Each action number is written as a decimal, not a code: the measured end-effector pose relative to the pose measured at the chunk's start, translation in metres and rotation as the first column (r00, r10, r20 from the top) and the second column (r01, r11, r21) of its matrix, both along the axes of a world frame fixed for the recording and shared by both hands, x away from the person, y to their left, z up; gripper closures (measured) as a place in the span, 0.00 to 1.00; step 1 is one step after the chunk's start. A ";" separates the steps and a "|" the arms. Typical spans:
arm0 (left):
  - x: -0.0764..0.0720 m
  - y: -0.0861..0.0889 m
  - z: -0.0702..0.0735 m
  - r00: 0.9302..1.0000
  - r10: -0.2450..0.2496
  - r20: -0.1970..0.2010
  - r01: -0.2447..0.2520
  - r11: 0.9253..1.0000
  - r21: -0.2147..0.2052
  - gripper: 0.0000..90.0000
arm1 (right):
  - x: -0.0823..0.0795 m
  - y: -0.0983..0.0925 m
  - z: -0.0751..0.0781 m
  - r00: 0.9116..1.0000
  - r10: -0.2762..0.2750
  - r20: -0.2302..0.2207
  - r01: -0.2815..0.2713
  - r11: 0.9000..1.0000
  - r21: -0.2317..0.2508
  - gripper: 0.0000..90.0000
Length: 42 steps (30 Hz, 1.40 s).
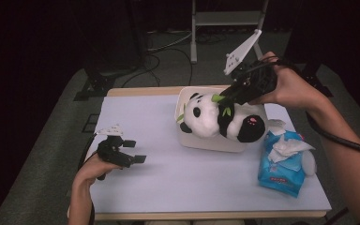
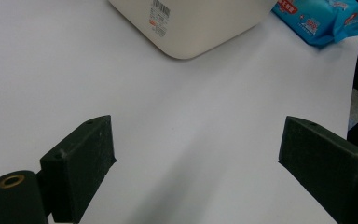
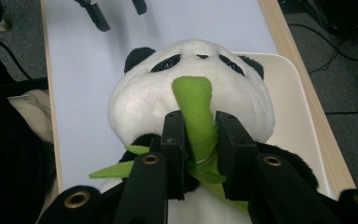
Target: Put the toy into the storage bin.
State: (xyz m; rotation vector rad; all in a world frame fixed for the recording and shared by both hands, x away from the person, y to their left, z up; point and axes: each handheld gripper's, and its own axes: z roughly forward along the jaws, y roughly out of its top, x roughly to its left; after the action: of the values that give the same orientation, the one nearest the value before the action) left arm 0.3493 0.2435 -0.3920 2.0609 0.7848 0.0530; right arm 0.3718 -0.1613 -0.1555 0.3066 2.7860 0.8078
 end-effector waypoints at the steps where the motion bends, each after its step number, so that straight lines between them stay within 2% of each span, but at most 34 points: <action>1: 0.000 0.000 0.000 1.000 0.000 -0.001 0.000 1.000 0.002 0.10 | 0.004 0.000 0.001 1.000 -0.005 0.003 0.005 1.000 0.002 0.82; 6: 0.001 0.002 -0.002 1.000 0.008 -0.005 -0.008 1.000 -0.001 0.10 | 0.023 -0.001 0.005 1.000 -0.024 0.002 0.024 1.000 0.006 0.82; 11: 0.001 0.002 -0.003 1.000 0.005 -0.008 -0.005 1.000 0.003 0.10 | 0.042 0.002 0.003 0.999 -0.045 -0.009 0.045 0.999 -0.004 0.82; 17: 0.002 0.004 -0.003 1.000 0.006 -0.012 -0.006 1.000 0.004 0.10 | 0.064 0.002 -0.010 0.996 -0.077 -0.034 0.076 0.997 -0.021 0.82; 23: 0.002 0.004 -0.004 1.000 0.011 -0.014 -0.011 1.000 -0.003 0.10 | 0.084 0.001 -0.030 0.990 -0.117 -0.075 0.115 0.993 -0.028 0.82; 33: 0.003 0.006 -0.004 1.000 0.015 -0.013 -0.015 1.000 -0.005 0.10 | 0.103 0.005 -0.051 0.986 -0.131 -0.104 0.126 0.991 -0.045 0.82; 42: 0.006 0.007 -0.006 1.000 0.022 -0.021 -0.023 1.000 -0.010 0.10 | 0.121 0.016 -0.061 0.983 -0.129 -0.127 0.122 0.991 -0.058 0.81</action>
State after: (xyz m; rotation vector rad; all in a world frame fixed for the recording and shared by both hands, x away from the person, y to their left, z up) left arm 0.3549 0.2506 -0.3983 2.0457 0.8193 0.0401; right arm 0.4924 -0.1455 -0.2162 0.5387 2.8671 0.7119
